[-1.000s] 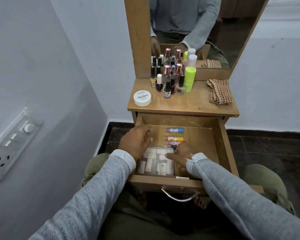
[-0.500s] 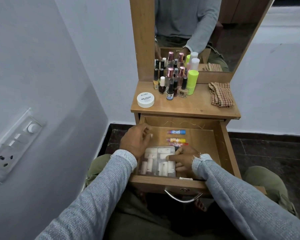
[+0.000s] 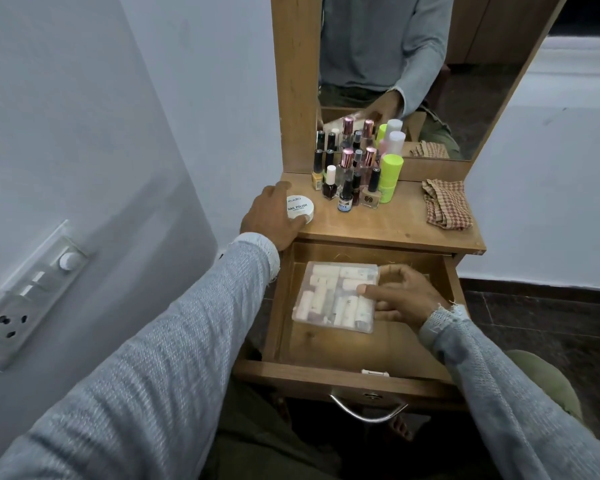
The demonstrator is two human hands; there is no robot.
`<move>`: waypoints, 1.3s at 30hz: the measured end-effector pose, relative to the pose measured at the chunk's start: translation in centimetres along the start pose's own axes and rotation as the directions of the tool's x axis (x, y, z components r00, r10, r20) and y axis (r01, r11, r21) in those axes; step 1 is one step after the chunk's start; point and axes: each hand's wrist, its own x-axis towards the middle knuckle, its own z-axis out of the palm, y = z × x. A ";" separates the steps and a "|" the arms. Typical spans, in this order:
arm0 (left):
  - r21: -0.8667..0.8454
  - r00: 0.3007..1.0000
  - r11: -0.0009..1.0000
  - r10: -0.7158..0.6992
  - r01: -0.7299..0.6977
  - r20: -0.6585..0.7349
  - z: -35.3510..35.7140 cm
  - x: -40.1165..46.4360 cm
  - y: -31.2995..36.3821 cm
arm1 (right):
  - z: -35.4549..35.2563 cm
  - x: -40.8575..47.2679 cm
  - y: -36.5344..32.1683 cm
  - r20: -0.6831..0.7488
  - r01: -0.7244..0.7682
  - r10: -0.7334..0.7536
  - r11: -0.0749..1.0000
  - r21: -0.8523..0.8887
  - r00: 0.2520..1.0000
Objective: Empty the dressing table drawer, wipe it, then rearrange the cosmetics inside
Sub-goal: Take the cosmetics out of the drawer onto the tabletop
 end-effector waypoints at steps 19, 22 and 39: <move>-0.360 0.994 0.933 -0.035 -0.005 -0.103 -4.8 1.1 -2.4 | 6.1 2.2 -4.2 -0.097 0.197 -0.175 0.928 0.316 0.980; -0.358 0.989 0.932 0.001 -0.054 -0.147 -5.3 0.6 -1.9 | 8.8 3.8 -4.9 -0.152 0.209 -0.162 0.900 0.383 0.975; -0.421 0.997 0.907 -0.016 -0.020 -0.082 -1.0 -1.3 -3.1 | 11.7 7.3 -3.2 -0.349 0.339 -0.342 0.938 -0.071 0.872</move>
